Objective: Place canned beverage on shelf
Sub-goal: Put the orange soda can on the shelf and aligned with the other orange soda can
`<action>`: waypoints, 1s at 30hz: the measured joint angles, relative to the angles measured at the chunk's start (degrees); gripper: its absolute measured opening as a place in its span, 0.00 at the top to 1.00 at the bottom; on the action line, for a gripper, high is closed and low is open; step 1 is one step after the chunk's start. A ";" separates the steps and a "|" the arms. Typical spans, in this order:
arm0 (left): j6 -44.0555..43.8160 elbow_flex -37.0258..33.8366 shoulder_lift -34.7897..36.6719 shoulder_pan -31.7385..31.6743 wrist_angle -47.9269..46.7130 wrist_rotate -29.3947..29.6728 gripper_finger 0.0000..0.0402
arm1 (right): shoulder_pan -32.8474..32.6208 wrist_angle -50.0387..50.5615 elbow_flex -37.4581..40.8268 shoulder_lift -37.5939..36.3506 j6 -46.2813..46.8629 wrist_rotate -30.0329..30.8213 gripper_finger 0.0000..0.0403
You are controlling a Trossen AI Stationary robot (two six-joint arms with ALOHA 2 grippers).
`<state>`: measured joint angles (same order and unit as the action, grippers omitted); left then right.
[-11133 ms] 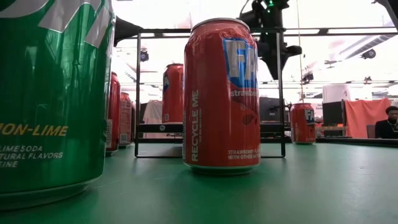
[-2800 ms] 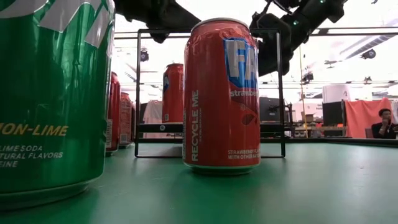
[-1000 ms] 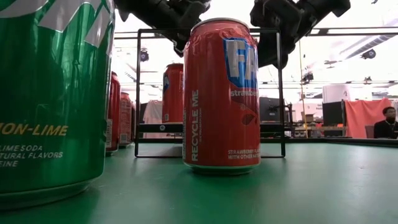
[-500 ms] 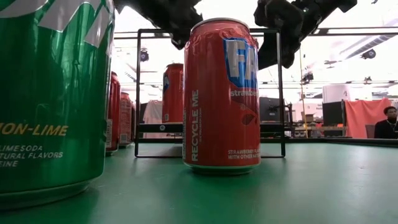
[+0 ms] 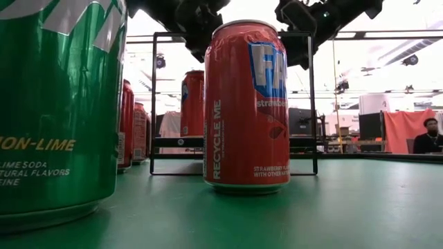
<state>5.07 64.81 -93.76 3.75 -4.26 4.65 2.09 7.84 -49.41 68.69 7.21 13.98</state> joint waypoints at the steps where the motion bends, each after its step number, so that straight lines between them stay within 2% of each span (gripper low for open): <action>1: -0.23 0.04 -0.07 0.01 0.16 0.52 1.00 | 0.00 -0.42 0.00 0.00 -0.39 -0.16 0.98; 6: -0.97 0.09 -0.07 -0.03 0.32 3.90 1.00 | 0.07 -0.90 0.00 0.00 -0.56 -0.88 0.98; 14: -1.30 0.09 -0.07 -0.16 0.16 4.24 1.00 | 0.04 -0.92 0.04 0.19 -0.34 -0.88 0.98; 24: -1.25 0.09 -0.07 -0.18 0.03 4.42 1.00 | -0.02 -1.30 0.22 5.25 -0.64 -0.48 0.98; 30: -1.16 0.09 -0.07 -0.32 0.02 5.26 1.00 | -0.63 0.53 0.24 4.66 0.41 -2.53 0.98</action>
<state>3.90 64.90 -93.83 3.43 -4.24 9.91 1.45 8.37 -49.17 73.35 7.62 11.45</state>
